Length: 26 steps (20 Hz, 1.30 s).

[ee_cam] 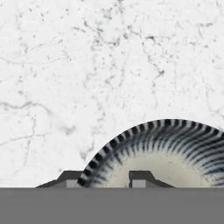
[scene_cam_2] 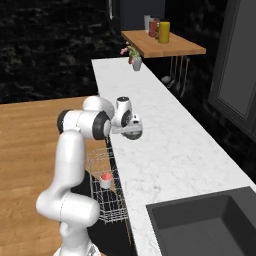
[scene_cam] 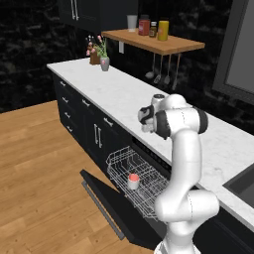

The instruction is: Pick up the cup and bowl from the counter, place them in the dishwasher, and close the dishwasher door.

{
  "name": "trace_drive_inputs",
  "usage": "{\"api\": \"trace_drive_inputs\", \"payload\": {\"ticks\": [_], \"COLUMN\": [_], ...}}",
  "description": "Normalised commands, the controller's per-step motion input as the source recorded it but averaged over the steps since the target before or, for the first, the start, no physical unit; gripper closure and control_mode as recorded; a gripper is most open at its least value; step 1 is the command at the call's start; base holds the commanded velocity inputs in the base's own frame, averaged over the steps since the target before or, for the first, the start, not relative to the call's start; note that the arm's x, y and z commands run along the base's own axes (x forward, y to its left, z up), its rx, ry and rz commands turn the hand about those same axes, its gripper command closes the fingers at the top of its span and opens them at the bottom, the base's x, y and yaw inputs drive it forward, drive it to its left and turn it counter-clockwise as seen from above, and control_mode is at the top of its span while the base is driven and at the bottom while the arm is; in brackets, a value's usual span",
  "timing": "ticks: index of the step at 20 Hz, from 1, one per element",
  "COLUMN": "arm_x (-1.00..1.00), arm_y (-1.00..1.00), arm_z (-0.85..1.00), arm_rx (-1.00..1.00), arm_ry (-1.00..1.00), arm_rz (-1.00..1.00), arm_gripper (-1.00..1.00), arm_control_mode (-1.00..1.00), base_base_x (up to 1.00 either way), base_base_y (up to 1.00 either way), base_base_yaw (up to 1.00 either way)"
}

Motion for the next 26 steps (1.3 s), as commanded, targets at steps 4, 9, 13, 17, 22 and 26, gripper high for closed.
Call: {"api": "trace_drive_inputs", "payload": {"ticks": [4, 9, 13, 17, 22, 26], "arm_x": [-0.93, -1.0, -1.0, -0.99, -0.64, -0.22], "arm_y": [0.31, 0.2, 0.47, 0.8, 0.86, 0.89], "arm_z": [-0.14, 0.0, -0.01, 0.0, -0.19, -0.43], "arm_rx": [0.17, 0.15, 0.0, -0.02, 0.0, 0.0], "arm_ry": [0.02, -0.03, -0.01, -0.01, -0.01, 0.0], "arm_rz": [-0.03, -0.11, -0.05, 0.0, 0.0, 0.0], "arm_gripper": [1.0, 1.0, 1.0, 1.0, 1.0, 1.0], "arm_control_mode": [-1.0, -1.0, -1.0, -1.0, -1.0, -1.0], "base_base_x": [0.0, 0.0, 0.0, 0.0, 0.0, 0.0], "base_base_y": [0.0, 0.0, 0.0, 0.0, 0.0, 0.0], "base_base_yaw": [0.0, 0.0, 0.0, 0.0, 0.0, 0.0]}}
